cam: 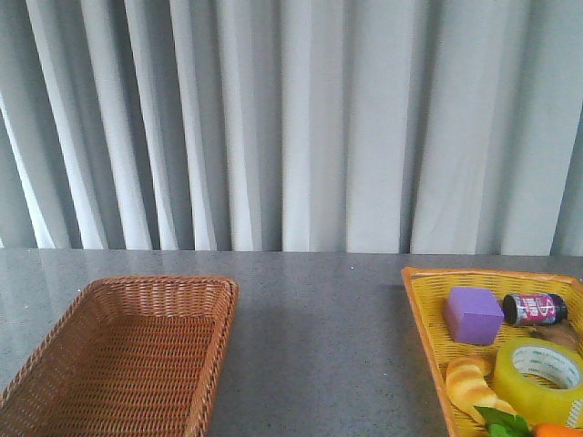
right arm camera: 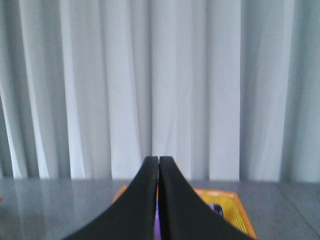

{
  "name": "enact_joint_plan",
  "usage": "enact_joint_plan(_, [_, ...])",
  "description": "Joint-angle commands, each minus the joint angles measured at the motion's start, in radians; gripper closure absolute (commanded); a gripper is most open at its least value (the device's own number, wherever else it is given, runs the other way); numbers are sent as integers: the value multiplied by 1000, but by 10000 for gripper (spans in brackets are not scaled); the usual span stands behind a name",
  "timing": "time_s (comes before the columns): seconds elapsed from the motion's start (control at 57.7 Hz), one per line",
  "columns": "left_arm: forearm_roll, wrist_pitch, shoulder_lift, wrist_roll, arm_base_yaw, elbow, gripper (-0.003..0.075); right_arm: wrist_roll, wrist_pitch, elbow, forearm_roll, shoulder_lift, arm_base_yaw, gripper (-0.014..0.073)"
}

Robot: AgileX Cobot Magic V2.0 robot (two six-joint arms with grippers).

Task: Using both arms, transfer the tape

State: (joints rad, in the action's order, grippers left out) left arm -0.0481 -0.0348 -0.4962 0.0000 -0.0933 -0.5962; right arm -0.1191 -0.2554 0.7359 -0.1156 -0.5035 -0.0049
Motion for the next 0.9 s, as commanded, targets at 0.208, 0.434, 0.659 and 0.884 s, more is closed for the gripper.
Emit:
enact_joint_plan(0.208, [-3, -387, -505, 0, 1, -489, 725, 2, -227, 291, -50, -449, 2, 601])
enact_joint_plan(0.434, [-21, -318, -636, -6, 1, -526, 725, 0, -231, 291, -73, -577, 1, 601])
enact_joint_plan(0.659, [-22, -312, -665, -6, 1, -526, 725, -2, -260, 291, -121, -620, 1, 594])
enact_joint_plan(0.884, [-13, -286, -665, -6, 1, -526, 707, -38, -263, 291, -146, -627, 1, 475])
